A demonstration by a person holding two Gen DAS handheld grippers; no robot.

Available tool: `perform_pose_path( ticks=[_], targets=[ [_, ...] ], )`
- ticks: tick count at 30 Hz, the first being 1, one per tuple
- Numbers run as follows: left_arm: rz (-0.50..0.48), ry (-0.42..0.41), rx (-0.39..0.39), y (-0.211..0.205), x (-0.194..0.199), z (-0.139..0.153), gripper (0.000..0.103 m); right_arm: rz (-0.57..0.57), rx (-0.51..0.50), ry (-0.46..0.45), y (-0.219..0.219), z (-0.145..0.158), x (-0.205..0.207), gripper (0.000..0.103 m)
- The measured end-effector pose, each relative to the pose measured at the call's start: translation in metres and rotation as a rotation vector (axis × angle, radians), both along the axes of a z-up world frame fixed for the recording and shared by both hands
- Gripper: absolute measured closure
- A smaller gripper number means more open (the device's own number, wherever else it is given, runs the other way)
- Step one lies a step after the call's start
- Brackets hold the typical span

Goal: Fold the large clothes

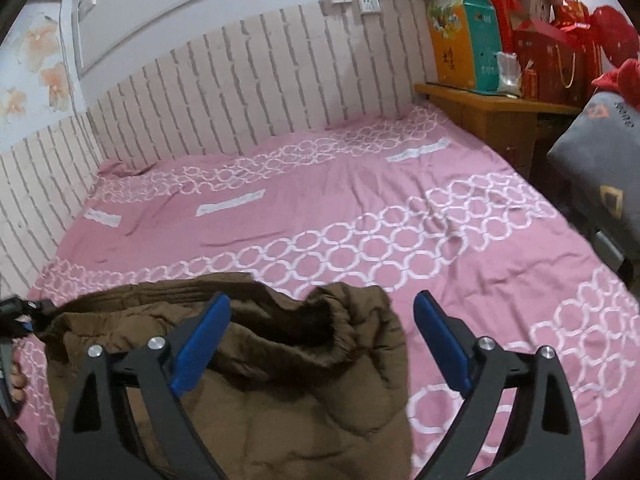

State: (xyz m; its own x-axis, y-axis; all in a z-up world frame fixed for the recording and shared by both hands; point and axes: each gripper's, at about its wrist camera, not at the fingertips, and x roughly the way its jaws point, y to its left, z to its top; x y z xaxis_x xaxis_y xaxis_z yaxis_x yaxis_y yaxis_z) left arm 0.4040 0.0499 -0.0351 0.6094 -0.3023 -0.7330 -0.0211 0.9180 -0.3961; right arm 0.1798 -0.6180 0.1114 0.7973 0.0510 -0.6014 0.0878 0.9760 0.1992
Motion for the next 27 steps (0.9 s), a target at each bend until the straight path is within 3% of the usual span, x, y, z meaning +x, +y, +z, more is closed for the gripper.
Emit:
perform_pose_path(
  ticks=[2,5,7,14,20,22,24,26,27],
  targets=[
    [0.03,-0.054,0.045,0.0,-0.011,0.015,0.008,-0.004,0.001,0.019,-0.004,-0.004,0.001,0.01],
    [0.055,-0.13,0.116,0.0,-0.025,0.036,0.003,-0.008,0.006,0.05,-0.007,-0.012,0.005,0.01],
    [0.053,-0.135,0.151,-0.001,-0.027,0.04,0.003,-0.004,-0.011,0.069,-0.007,-0.016,0.008,0.01],
    [-0.036,0.056,0.214,-0.016,-0.012,-0.013,0.003,0.067,-0.02,0.17,-0.009,-0.036,0.013,0.01],
    [-0.117,0.204,0.407,-0.039,-0.004,-0.059,0.003,0.159,-0.069,0.302,0.013,-0.078,0.025,0.011],
    [-0.111,0.253,0.429,-0.039,0.002,-0.077,0.003,0.149,-0.033,0.341,0.015,-0.101,0.032,0.012],
    [-0.105,0.285,0.431,-0.039,0.01,-0.091,0.003,0.152,0.004,0.349,0.015,-0.112,0.037,0.028],
    [-0.103,0.279,0.435,-0.041,0.019,-0.096,0.008,0.149,0.008,0.347,0.017,-0.116,0.042,0.054],
    [-0.106,0.273,0.433,-0.043,0.022,-0.096,0.012,0.153,0.004,0.345,0.018,-0.114,0.044,0.058]
  ],
)
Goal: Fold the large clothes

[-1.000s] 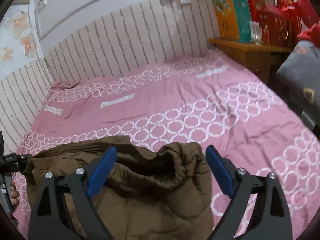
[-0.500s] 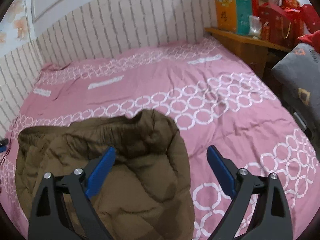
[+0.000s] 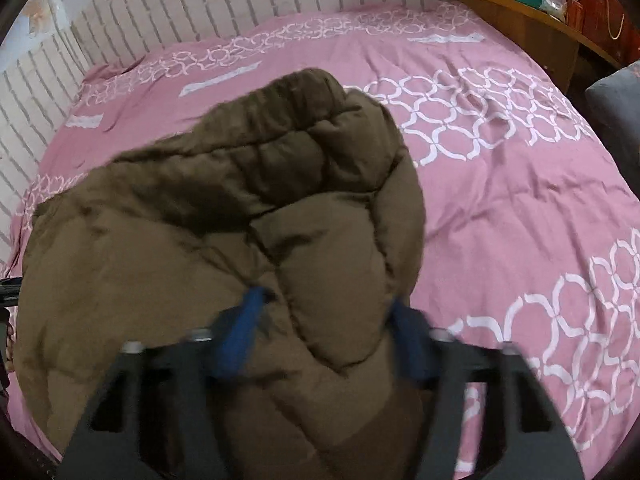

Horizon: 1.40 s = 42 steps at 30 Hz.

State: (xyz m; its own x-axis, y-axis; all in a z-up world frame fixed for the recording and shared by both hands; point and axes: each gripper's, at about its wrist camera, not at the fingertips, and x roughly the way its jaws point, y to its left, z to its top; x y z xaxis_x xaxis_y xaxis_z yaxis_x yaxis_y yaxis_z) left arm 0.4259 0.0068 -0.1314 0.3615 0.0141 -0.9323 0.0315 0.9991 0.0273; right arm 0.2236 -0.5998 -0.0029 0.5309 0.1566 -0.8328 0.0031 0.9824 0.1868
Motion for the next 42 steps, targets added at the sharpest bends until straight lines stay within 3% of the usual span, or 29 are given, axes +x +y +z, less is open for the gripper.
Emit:
perform_pose_path(
  ticks=[3,5,7,10,11,13,16,17,18,20,23,28,31,33,36,40,42],
  targets=[
    [0.017,-0.031,-0.007,0.0,0.002,0.007,0.039,0.0,0.007,-0.025,-0.003,0.007,-0.002,0.073],
    [0.022,-0.077,-0.003,0.001,-0.001,0.02,0.069,-0.018,0.009,-0.06,-0.006,0.016,-0.004,0.082],
    [0.053,-0.151,-0.022,0.008,-0.003,0.04,0.081,-0.04,-0.001,-0.124,-0.008,0.033,-0.005,0.084],
    [0.107,-0.261,-0.114,0.027,-0.004,0.067,0.083,-0.046,-0.064,-0.226,-0.004,0.059,0.0,0.085],
    [0.114,-0.281,-0.13,0.03,-0.003,0.07,0.083,-0.054,-0.069,-0.238,-0.003,0.062,0.003,0.086],
    [0.108,-0.242,-0.115,0.034,0.007,0.06,0.081,-0.076,-0.029,-0.166,-0.008,0.046,0.019,0.085],
    [0.126,-0.123,-0.1,0.044,0.012,0.017,0.062,-0.115,0.031,-0.035,-0.015,0.004,0.026,0.079],
    [0.134,-0.103,-0.112,0.047,0.012,0.01,0.055,-0.127,0.024,-0.032,-0.016,-0.003,0.022,0.076],
    [0.141,-0.088,-0.123,0.051,0.013,0.008,0.052,-0.14,0.016,-0.032,-0.017,-0.005,0.019,0.073],
    [0.154,-0.082,-0.11,0.056,0.013,0.016,0.034,-0.175,0.029,-0.016,-0.025,-0.003,0.016,0.055],
    [0.195,-0.127,-0.129,0.066,0.004,0.038,0.025,-0.196,0.057,-0.04,-0.035,0.016,0.012,0.053],
    [0.127,-0.172,-0.112,0.044,-0.016,0.063,0.016,-0.12,0.004,-0.067,-0.006,0.045,0.016,0.038],
    [0.052,-0.17,-0.123,0.005,-0.019,0.077,0.01,-0.02,-0.039,-0.046,0.026,0.052,0.035,0.037],
    [0.007,-0.096,-0.14,-0.022,-0.006,0.071,0.01,0.048,-0.061,-0.015,0.047,0.051,0.052,0.033],
    [-0.093,0.035,-0.17,-0.052,0.029,0.051,0.01,0.14,-0.005,0.107,0.075,0.032,0.093,0.028],
    [-0.095,0.168,-0.071,-0.075,0.073,0.021,0.01,0.174,-0.112,0.213,0.092,0.002,0.124,0.027],
    [-0.094,0.212,-0.019,-0.079,0.091,0.005,0.008,0.165,-0.115,0.273,0.091,-0.017,0.138,0.024]
  ],
)
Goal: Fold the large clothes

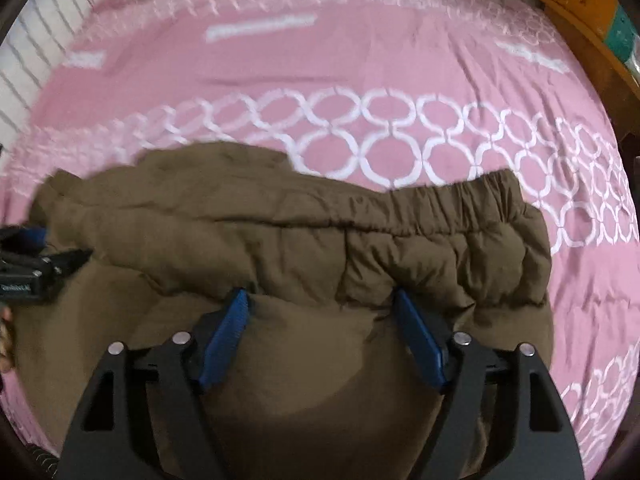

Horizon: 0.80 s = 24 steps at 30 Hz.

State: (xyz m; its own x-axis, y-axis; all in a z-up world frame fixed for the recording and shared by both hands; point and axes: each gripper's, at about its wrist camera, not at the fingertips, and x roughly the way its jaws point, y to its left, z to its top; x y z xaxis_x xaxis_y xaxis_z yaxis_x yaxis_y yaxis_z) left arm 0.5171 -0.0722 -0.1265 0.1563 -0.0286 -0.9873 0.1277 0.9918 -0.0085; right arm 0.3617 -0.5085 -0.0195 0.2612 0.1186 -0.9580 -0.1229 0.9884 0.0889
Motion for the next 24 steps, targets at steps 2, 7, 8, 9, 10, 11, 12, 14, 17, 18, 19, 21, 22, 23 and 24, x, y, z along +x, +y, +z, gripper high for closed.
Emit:
perform_pose_path(
  ticks=[2,7,8,9,10,11,12,14,17,18,19,21,22,23,24],
  targets=[
    [0.009,0.035,0.036,-0.003,0.015,-0.012,0.003,-0.014,-0.019,0.047,0.001,-0.017,0.014,0.019],
    [0.009,0.146,0.106,-0.023,0.048,-0.027,0.003,-0.001,-0.052,0.1,0.007,-0.021,0.026,0.017],
    [0.012,0.151,0.105,-0.026,0.051,-0.024,0.004,-0.001,-0.048,0.089,0.005,-0.013,0.024,0.017],
    [0.013,0.147,0.095,-0.051,0.09,-0.017,0.006,-0.013,-0.017,0.046,0.0,0.004,0.016,0.017],
    [0.012,0.13,0.073,-0.049,0.085,-0.006,0.009,-0.03,0.02,-0.007,-0.007,0.021,0.007,0.016],
    [0.002,0.097,0.062,-0.047,0.078,0.008,0.009,-0.047,0.044,-0.046,-0.012,0.033,-0.002,0.016],
    [-0.013,0.061,0.065,-0.047,0.07,0.02,0.009,-0.07,0.066,-0.087,-0.019,0.047,-0.014,0.015],
    [-0.041,-0.047,0.059,-0.041,0.04,0.046,0.004,-0.126,0.113,-0.173,-0.033,0.073,-0.047,0.01],
    [-0.015,-0.162,0.016,-0.024,-0.017,0.067,0.003,-0.181,0.142,-0.255,-0.037,0.086,-0.101,0.004],
    [0.01,-0.193,0.008,-0.019,-0.031,0.07,0.003,-0.18,0.145,-0.272,-0.036,0.086,-0.117,0.004],
    [0.042,-0.22,0.005,-0.013,-0.046,0.072,0.003,-0.181,0.137,-0.3,-0.033,0.08,-0.139,0.004],
    [0.094,-0.252,-0.024,0.0,-0.092,0.064,0.003,-0.206,0.121,-0.367,-0.036,0.075,-0.166,0.004],
    [0.119,-0.268,-0.038,0.003,-0.103,0.063,0.003,-0.22,0.12,-0.408,-0.036,0.069,-0.18,0.004],
    [0.14,-0.293,-0.051,0.006,-0.117,0.059,0.003,-0.234,0.11,-0.435,-0.034,0.066,-0.187,0.004],
    [0.169,-0.339,-0.071,0.01,-0.128,0.056,0.003,-0.237,0.099,-0.444,-0.033,0.064,-0.186,0.004]
  ],
)
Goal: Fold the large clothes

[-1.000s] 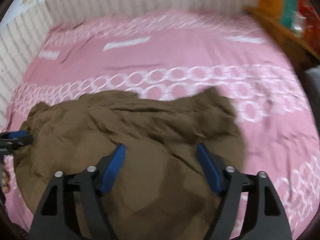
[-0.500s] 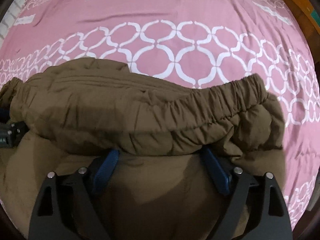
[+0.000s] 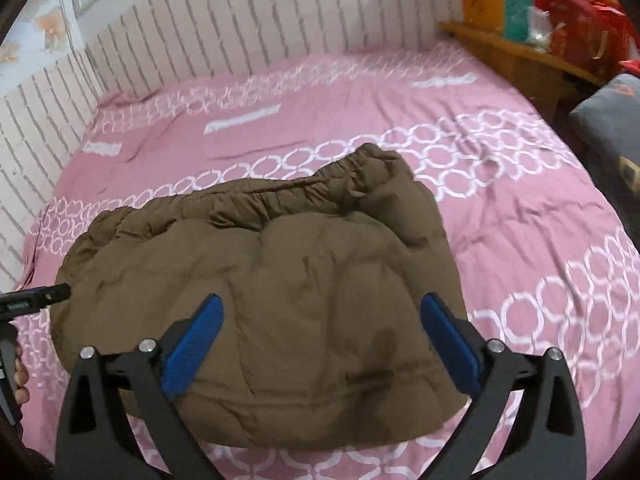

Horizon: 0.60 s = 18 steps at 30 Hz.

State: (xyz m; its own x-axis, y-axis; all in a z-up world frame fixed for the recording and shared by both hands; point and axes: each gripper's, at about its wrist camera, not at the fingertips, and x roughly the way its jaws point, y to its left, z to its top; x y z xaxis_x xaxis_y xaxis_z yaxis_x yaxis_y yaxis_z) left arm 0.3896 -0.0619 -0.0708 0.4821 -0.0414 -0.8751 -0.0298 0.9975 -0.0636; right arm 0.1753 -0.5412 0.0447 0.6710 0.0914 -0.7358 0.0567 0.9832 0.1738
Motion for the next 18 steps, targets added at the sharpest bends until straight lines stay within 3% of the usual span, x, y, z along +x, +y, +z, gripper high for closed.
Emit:
perform_pose_path(
  ticks=[2,5,7,12,18],
  targets=[
    [0.032,-0.039,-0.016,0.002,-0.008,0.0,0.003,0.023,-0.02,0.005,0.002,0.004,0.006,0.004],
    [-0.012,-0.055,-0.039,-0.001,-0.015,0.003,0.003,0.019,-0.029,0.008,0.008,0.004,0.01,0.004],
    [-0.004,-0.037,-0.008,-0.004,-0.006,-0.007,0.003,0.034,-0.021,0.025,0.011,-0.009,0.012,0.004],
    [-0.06,0.031,0.093,-0.013,0.015,-0.036,0.003,0.09,-0.134,0.095,0.027,-0.043,0.02,0.004],
    [-0.075,0.095,0.074,-0.014,0.016,-0.059,0.003,0.126,-0.122,0.239,0.03,-0.078,0.03,0.001]
  ],
)
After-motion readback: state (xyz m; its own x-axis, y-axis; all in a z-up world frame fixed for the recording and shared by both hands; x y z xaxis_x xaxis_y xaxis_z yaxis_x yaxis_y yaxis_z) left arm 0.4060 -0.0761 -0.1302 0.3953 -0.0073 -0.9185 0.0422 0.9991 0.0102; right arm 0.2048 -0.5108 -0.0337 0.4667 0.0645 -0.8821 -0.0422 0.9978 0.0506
